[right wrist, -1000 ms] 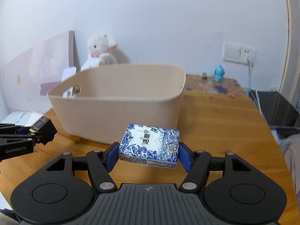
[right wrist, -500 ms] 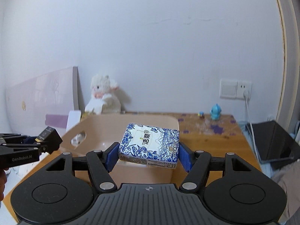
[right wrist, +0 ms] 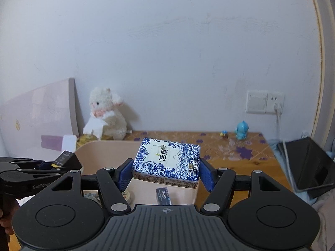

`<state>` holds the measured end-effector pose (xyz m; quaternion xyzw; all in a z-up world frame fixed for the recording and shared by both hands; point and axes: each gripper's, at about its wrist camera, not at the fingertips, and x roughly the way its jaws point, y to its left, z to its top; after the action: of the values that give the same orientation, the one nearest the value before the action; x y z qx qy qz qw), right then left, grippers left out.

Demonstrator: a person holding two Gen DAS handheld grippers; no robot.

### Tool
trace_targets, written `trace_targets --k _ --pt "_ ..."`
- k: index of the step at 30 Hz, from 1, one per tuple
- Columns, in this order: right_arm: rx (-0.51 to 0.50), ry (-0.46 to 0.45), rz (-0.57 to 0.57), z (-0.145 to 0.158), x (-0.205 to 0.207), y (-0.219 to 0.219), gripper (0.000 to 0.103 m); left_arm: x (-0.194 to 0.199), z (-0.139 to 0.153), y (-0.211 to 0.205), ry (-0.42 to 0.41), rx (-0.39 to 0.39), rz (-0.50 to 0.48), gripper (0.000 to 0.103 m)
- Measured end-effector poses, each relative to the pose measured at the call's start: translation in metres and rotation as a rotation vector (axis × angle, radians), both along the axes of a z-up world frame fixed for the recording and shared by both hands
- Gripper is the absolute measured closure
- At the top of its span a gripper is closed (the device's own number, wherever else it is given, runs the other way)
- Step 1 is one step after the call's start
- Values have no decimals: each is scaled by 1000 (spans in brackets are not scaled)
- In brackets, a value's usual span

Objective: Organize objects
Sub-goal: 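Carry both held boxes over the beige bin and open both tools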

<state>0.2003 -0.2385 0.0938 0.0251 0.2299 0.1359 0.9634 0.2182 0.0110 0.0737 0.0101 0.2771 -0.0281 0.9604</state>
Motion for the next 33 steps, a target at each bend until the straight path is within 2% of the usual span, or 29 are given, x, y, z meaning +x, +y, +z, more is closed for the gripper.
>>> trace_targets --k 4,8,16,22,23,24,25,27,30,32,33 --pt "-28 50 1 -14 24 16 40 22 -13 -5 61 15 14 69" --pt "-70 109 12 -30 45 32 40 42 -30 -2 129 -15 33 69" --pt "-148 212 22 -58 63 48 40 60 -57 -11 234 79 31 69" --pt "-213 216 39 -64 60 59 39 58 -57 -12 234 98 37 69" --pt "-218 213 39 -63 59 59 34 56 -55 -12 227 99 36 68" --pt "-220 203 37 -62 57 59 34 55 -52 -11 221 97 34 62" --pt "-220 191 38 -59 54 58 32 53 -49 -11 216 95 38 48" --pt "-219 173 40 -54 49 57 27 47 -42 -10 192 92 53 32" --pt "-221 146 44 -46 39 54 21 37 -30 -10 161 82 65 30" --pt "-211 136 41 -41 34 51 12 30 -24 -11 149 78 76 26" --pt "-199 135 42 -39 32 49 11 27 -21 -11 142 78 78 23"
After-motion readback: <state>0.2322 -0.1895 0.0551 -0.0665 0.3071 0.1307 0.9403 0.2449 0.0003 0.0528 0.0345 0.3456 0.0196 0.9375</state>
